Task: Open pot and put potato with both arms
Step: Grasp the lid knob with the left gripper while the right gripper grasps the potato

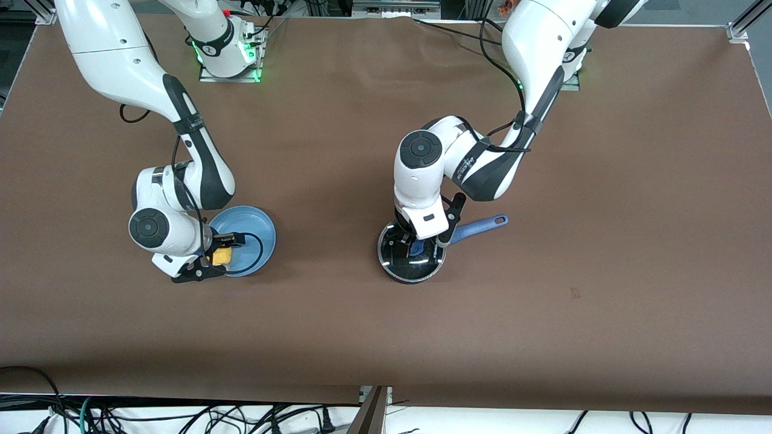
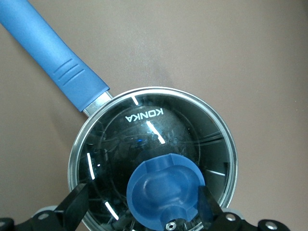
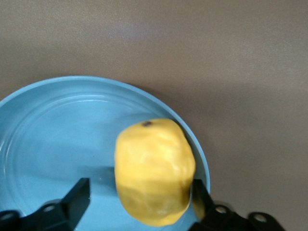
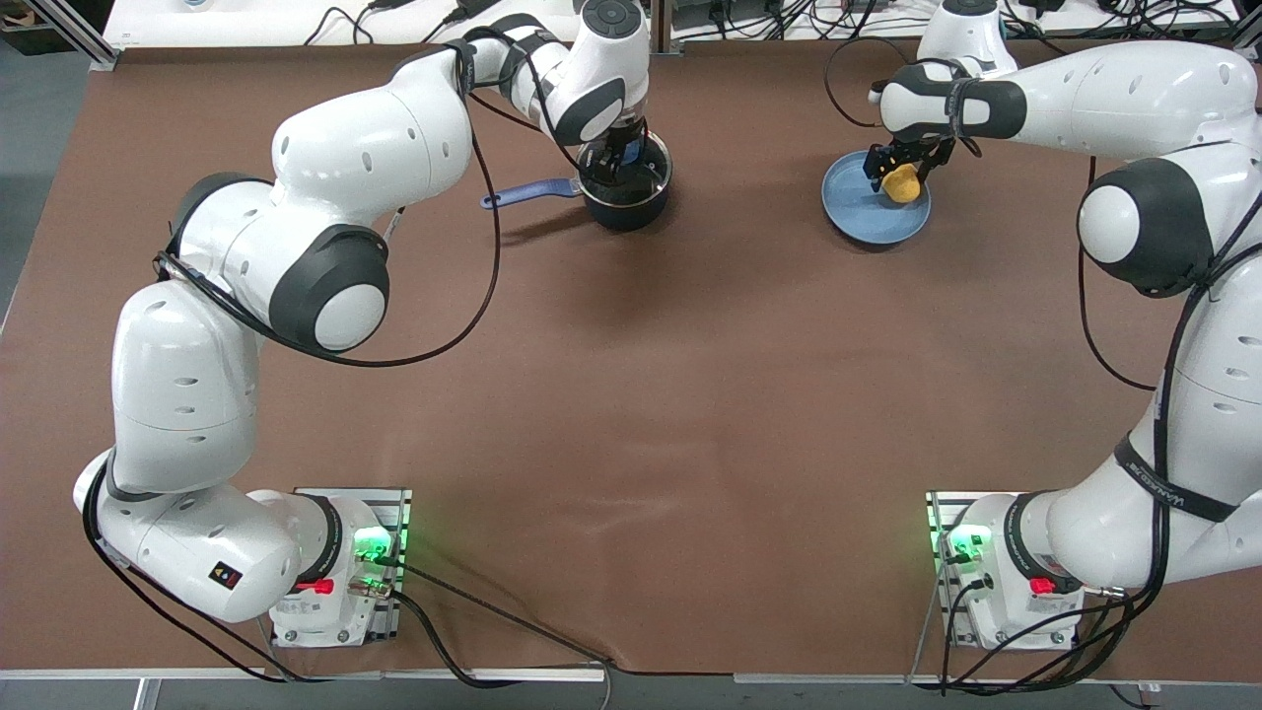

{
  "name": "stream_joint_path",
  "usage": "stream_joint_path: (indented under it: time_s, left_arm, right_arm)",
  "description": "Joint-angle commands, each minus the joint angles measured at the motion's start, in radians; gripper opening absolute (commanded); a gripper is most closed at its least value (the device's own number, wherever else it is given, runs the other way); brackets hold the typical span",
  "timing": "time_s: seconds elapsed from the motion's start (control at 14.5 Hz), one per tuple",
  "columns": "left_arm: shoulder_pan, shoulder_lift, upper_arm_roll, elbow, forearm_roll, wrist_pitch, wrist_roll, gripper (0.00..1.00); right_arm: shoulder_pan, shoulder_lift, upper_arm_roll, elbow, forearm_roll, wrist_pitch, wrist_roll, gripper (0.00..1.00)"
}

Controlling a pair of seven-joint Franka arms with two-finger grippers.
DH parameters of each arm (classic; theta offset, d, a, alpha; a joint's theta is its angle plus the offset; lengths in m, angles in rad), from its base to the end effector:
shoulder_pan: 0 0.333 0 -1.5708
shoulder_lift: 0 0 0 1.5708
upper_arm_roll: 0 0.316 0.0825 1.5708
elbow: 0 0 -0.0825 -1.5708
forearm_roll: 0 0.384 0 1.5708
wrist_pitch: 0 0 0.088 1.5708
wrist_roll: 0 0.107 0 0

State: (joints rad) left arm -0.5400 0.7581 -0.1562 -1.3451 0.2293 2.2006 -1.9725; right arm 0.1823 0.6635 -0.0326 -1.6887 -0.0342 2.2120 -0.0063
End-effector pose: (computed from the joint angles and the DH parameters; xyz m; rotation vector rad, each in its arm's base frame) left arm 0.5961 -0.4529 0.2887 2.5206 1.7225 0.1685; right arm 0.6550 0.0996 0.2013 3.0651 0.2826 -0.2102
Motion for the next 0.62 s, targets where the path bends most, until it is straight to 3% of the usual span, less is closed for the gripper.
stream_joint_path:
  time_s: [0.0,0.55]
  left_arm:
    - [-0.017,0.050,0.024,0.047,0.030,0.004,-0.028,1.00]
    - [-0.015,0.075,0.029,0.081,0.028,0.013,-0.031,1.00]
  right_arm:
    - [-0.004,-0.010,0.000,-0.017,-0.013,0.017,-0.014,0.75]
    - [-0.004,-0.010,0.002,-0.009,-0.012,0.009,-0.012,0.59]
